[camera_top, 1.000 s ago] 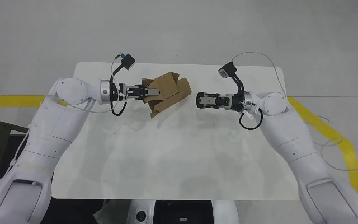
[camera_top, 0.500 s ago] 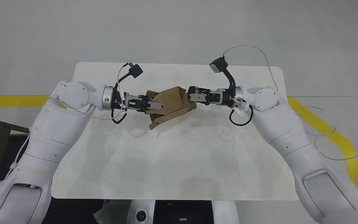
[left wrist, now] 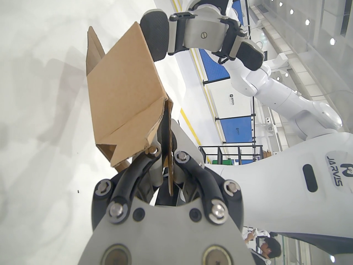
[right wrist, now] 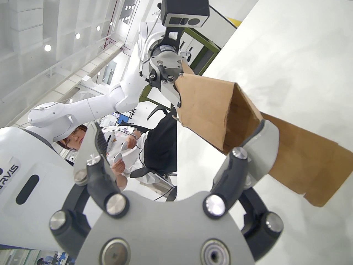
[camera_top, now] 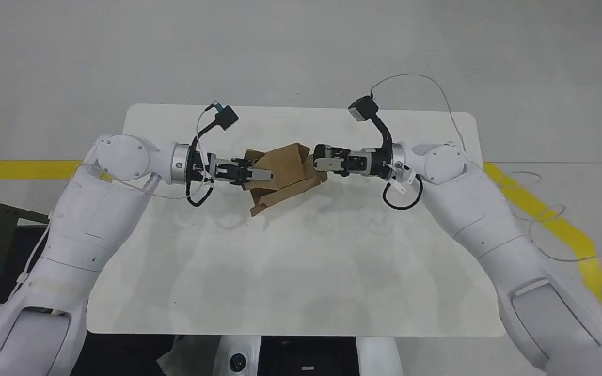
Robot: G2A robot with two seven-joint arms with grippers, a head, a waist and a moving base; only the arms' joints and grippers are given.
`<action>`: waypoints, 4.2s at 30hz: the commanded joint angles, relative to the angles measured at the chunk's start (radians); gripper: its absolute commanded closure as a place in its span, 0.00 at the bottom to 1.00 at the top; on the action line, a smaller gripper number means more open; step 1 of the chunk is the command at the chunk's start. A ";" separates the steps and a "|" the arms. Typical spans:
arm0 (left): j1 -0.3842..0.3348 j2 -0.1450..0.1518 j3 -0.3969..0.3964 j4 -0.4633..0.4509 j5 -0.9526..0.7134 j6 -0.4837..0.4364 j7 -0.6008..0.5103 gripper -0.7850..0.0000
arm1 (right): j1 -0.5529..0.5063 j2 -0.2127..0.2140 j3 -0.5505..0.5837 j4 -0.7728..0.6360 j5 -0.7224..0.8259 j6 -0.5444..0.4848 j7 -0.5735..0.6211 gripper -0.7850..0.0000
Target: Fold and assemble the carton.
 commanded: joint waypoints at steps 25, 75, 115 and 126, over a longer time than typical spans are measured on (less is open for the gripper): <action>0.000 -0.005 0.001 -0.004 -0.027 -0.024 -0.059 1.00 | 0.026 0.001 -0.107 0.020 0.107 0.012 0.012 0.00; 0.014 -0.006 -0.004 -0.030 -0.061 -0.033 -0.120 1.00 | 0.065 -0.062 -0.212 0.116 0.174 0.050 0.050 0.64; 0.009 -0.021 -0.040 0.016 -0.395 0.157 -0.208 0.00 | 0.090 -0.103 -0.202 0.221 0.128 -0.020 -0.021 1.00; 0.003 -0.033 -0.027 -0.006 -0.379 0.150 -0.182 0.00 | 0.085 -0.123 -0.197 0.225 0.132 -0.011 -0.011 1.00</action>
